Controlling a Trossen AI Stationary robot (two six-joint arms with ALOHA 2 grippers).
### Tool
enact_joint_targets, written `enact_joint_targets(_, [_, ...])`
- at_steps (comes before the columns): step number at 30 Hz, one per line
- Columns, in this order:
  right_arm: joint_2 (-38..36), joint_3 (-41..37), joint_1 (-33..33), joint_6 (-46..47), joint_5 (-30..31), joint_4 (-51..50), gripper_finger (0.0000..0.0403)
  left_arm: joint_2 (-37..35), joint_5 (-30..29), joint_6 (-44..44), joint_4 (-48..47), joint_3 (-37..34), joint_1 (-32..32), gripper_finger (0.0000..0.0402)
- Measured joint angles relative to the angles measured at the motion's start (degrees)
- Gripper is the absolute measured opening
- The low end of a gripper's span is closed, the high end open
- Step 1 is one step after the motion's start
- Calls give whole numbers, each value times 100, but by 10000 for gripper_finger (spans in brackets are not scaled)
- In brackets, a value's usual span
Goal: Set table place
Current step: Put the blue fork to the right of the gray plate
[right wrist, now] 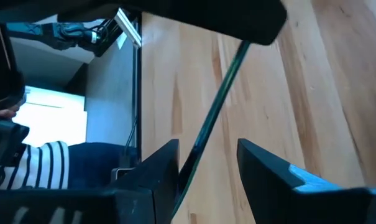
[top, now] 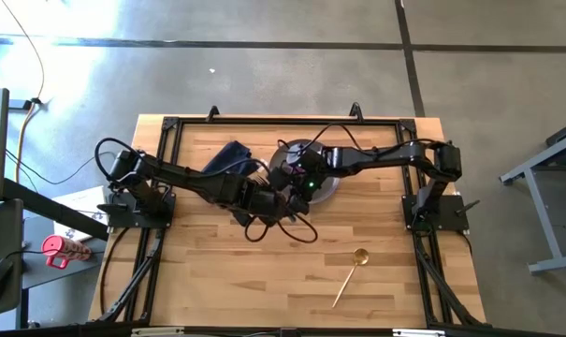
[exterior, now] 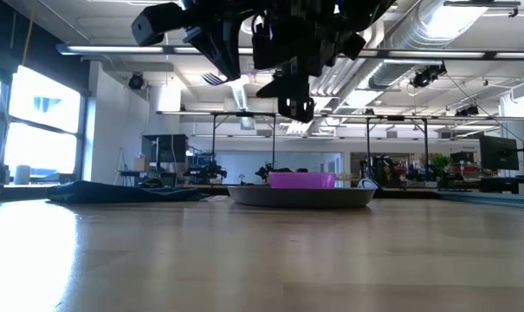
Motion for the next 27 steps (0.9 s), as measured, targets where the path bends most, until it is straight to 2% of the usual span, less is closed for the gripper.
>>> enact_joint_targets(6, [-6,0,43,1,-34,-24,153,0,36,2,51,0,-6,0])
enact_joint_targets(9, [-9,0,38,2,-39,-134,138,0,38,0,47,-2,-4,0])
enact_joint_targets(12, [-13,0,40,2,-50,-246,91,0,40,0,37,-4,-4,0])
enact_joint_targets(15, [-15,0,40,-8,-58,-275,20,0,41,0,31,-4,-4,0])
enact_joint_targets(16, [-15,0,42,-26,-39,-285,12,0,42,0,30,-4,-4,0])
enact_joint_targets(22, [-15,0,51,-16,122,-327,3,0,-233,98,74,-5,-29,8])
enact_joint_targets(27, [-17,0,-51,-51,148,-355,1,0,-501,197,125,123,-159,42])
